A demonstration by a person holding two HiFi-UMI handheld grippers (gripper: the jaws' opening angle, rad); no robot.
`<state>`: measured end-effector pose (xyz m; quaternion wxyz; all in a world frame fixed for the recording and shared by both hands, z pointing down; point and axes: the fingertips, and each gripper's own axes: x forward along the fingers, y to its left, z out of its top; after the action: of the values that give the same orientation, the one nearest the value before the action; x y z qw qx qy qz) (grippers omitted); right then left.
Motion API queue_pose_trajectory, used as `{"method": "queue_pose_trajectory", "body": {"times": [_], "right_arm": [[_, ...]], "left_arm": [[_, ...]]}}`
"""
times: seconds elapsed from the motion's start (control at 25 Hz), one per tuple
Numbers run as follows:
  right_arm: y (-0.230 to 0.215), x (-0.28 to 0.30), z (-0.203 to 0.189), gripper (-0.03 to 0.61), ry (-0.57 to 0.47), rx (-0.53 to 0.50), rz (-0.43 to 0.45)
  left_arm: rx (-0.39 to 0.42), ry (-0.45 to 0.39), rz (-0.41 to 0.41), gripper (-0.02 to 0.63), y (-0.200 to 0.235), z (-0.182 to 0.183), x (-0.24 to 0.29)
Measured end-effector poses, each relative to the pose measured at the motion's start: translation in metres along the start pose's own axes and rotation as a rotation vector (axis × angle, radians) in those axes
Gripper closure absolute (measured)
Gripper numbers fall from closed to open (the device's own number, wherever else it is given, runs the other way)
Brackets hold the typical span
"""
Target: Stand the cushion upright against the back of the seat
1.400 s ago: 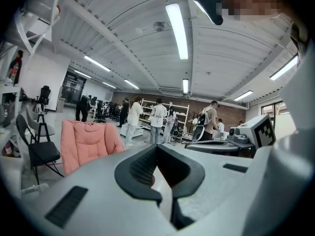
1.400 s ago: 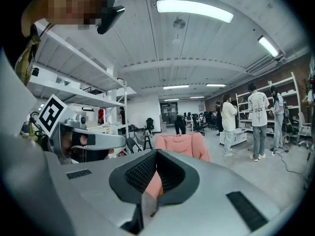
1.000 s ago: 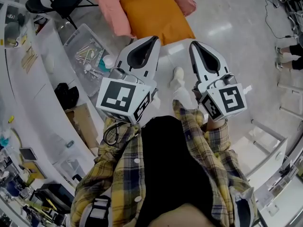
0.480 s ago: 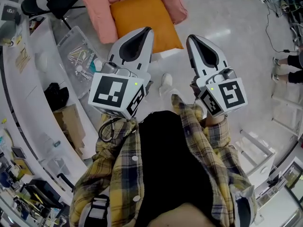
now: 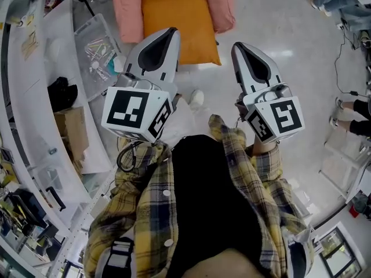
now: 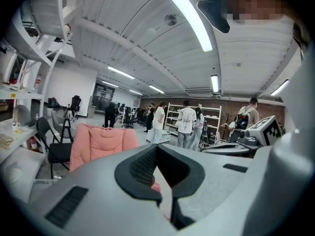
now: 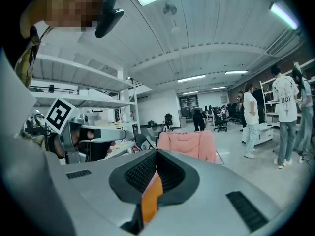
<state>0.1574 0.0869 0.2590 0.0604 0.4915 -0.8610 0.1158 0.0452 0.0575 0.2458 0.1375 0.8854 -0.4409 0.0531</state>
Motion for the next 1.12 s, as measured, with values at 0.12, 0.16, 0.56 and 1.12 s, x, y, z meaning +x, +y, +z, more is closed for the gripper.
{"method": "queue_pose_trajectory", "body": {"times": [0.12,0.16,0.56,1.12], "right_arm": [[0.000,0.008,-0.007,0.561,0.017,0.016,0.045],[0.000,0.012,-0.009,0.561,0.023,0.021,0.057],[0.011,0.065,-0.015,0.561,0.056,0.023,0.113],[0.015,0.164,0.012,0.561,0.056,-0.009,0.073]], "left_arm": [[-0.006,0.010,0.056,0.611,0.010,-0.003,-0.004],[-0.009,0.012,0.070,0.611,0.014,-0.004,-0.005],[-0.033,0.016,0.135,0.611,0.066,-0.006,-0.005],[-0.020,-0.002,0.049,0.611,0.149,0.025,0.040]]}}
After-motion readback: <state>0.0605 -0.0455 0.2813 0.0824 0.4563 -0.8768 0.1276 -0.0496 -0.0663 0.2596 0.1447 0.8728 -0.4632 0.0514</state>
